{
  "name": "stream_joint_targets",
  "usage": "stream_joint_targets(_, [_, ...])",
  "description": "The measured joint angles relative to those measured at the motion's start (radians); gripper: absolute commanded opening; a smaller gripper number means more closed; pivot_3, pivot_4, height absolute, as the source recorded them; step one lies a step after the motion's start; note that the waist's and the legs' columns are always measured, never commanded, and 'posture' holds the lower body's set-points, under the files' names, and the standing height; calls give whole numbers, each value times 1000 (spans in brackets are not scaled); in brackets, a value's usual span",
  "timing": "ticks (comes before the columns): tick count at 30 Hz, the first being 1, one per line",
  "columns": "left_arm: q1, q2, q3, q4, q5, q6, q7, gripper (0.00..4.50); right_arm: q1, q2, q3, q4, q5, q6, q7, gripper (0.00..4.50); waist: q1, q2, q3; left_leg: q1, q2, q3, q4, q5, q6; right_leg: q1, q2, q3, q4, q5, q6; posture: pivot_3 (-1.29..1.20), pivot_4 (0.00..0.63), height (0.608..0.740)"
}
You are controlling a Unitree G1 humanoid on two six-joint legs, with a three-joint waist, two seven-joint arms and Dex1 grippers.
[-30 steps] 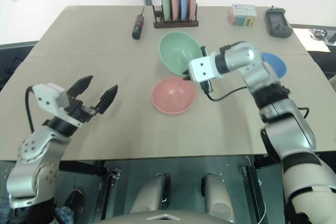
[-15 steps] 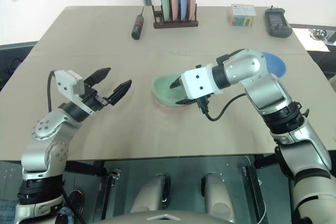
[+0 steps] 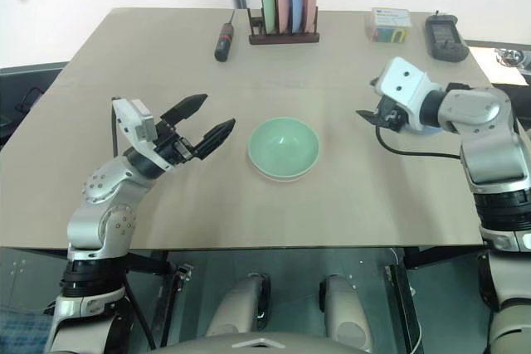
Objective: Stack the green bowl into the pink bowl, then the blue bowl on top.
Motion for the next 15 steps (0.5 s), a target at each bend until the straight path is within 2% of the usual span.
stream_joint_targets(6, [-36, -8, -22, 53, 1, -13, -40, 4500, -4, 3, 4, 207, -44, -45, -87, 3188, -2, 0, 0, 0, 0, 0, 0, 0, 0, 0, 0, 1, 0, 0, 0, 0, 150, 740])
stream_joint_targets(12, [-40, -9, -25, 57, 0, -15, -56, 4500, -111, 48, 76, 538, -109, -179, -131, 3188, -11, 0, 0, 0, 0, 1, 0, 0, 0, 0, 0, 1, -1, 0, 0, 0, 150, 740])
stream_joint_targets(14, [-38, -9, -24, 55, 0, -15, -57, 4500, -161, 59, 108, 683, -146, -250, -159, 2682, -16, 0, 0, 0, 0, 1, 0, 0, 0, 0, 0, 1, -1, 0, 0, 0, 150, 740])
stream_joint_targets(15, [-35, -9, -21, 54, 0, -18, -57, 4500, -190, 65, 120, 767, -170, -296, -179, 2271, -17, 0, 0, 0, 0, 1, 0, 0, 0, 0, 0, 1, -1, 0, 0, 0, 150, 740])
